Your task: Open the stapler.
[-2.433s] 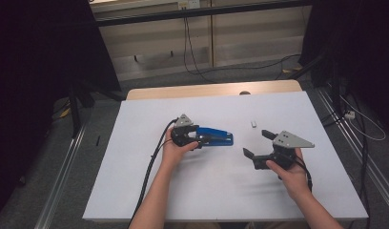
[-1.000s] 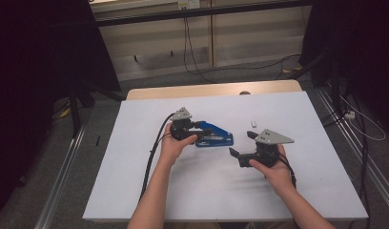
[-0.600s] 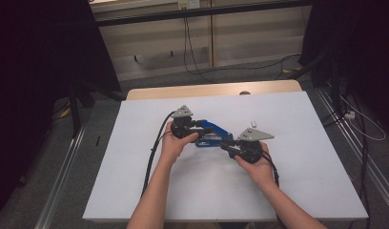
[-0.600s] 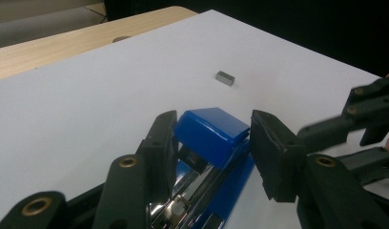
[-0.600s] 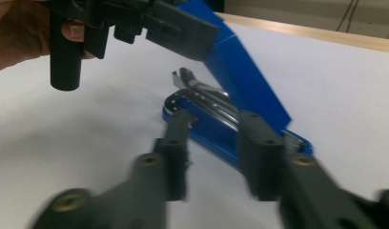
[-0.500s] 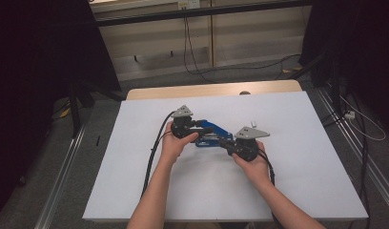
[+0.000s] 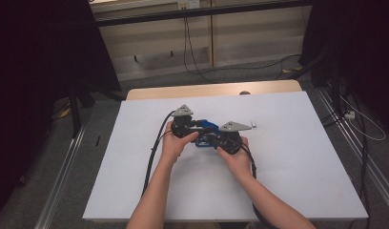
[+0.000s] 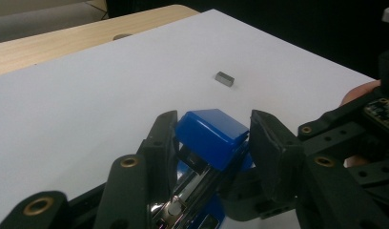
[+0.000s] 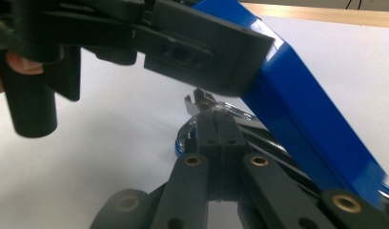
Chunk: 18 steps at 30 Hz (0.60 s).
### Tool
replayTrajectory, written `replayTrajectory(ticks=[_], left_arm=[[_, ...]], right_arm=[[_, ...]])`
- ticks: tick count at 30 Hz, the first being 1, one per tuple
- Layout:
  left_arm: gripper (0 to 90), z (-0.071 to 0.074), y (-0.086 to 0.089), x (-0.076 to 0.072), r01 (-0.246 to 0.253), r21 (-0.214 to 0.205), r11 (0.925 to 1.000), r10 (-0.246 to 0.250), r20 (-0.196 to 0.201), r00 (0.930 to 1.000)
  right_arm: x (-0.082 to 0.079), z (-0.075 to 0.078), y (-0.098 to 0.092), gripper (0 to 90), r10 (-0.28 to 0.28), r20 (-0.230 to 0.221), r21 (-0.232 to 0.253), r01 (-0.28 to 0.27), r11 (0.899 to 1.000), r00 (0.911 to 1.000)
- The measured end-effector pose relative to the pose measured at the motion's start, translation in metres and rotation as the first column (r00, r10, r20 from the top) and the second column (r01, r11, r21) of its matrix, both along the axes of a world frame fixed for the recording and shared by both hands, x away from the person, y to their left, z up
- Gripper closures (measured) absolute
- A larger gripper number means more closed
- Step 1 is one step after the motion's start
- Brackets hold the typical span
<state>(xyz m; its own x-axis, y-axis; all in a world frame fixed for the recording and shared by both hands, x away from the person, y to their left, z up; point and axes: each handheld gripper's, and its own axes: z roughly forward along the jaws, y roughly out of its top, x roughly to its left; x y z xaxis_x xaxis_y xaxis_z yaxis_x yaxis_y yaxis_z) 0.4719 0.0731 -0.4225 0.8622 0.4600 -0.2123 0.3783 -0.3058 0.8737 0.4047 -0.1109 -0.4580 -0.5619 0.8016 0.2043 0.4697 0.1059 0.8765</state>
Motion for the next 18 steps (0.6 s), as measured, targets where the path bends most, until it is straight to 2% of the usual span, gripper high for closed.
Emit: replayTrajectory(ticks=[2, 5, 11, 13, 16, 18], left_arm=[[54.4, 0.0002, 0.0, -0.0003, -0.002, 0.001, 1.0, 0.002, -0.001, 1.0], [54.5, 0.0007, -0.0004, -0.0008, -0.001, 0.002, 1.0, 0.001, 0.001, 1.0], [54.8, 0.0011, -0.0006, -0.001, -0.007, -0.006, 1.0, 0.007, -0.005, 1.0], [54.7, 0.0017, -0.0016, -0.0017, -0.004, -0.001, 1.0, 0.004, 0.007, 1.0], [54.8, 0.002, -0.0014, -0.0016, -0.005, 0.0, 1.0, 0.005, 0.01, 0.9999], [54.8, 0.0018, -0.0016, -0.0017, -0.005, -0.003, 1.0, 0.005, 0.005, 1.0]], right_arm=[[0.0017, -0.0008, 0.0012, 90.0, 0.002, -0.005, 0.007, -0.002, 1.0, 1.0], [0.0048, -0.0013, 0.0046, 90.0, -0.012, 0.01, 0.004, 0.012, 1.0, 0.9999], [0.0095, -0.0051, 0.0021, 90.0, -0.034, 0.005, 0.037, 0.034, 0.999, 0.9994], [0.0099, -0.0059, 0.0023, 90.0, -0.041, 0.011, 0.028, 0.041, 0.999, 0.9991], [0.0105, -0.008, 0.0019, 90.0, -0.058, 0.006, 0.041, 0.058, 0.997, 0.9983], [0.0101, -0.0075, 0.0041, 90.0, -0.061, 0.023, 0.034, 0.06, 0.998, 0.9979]])
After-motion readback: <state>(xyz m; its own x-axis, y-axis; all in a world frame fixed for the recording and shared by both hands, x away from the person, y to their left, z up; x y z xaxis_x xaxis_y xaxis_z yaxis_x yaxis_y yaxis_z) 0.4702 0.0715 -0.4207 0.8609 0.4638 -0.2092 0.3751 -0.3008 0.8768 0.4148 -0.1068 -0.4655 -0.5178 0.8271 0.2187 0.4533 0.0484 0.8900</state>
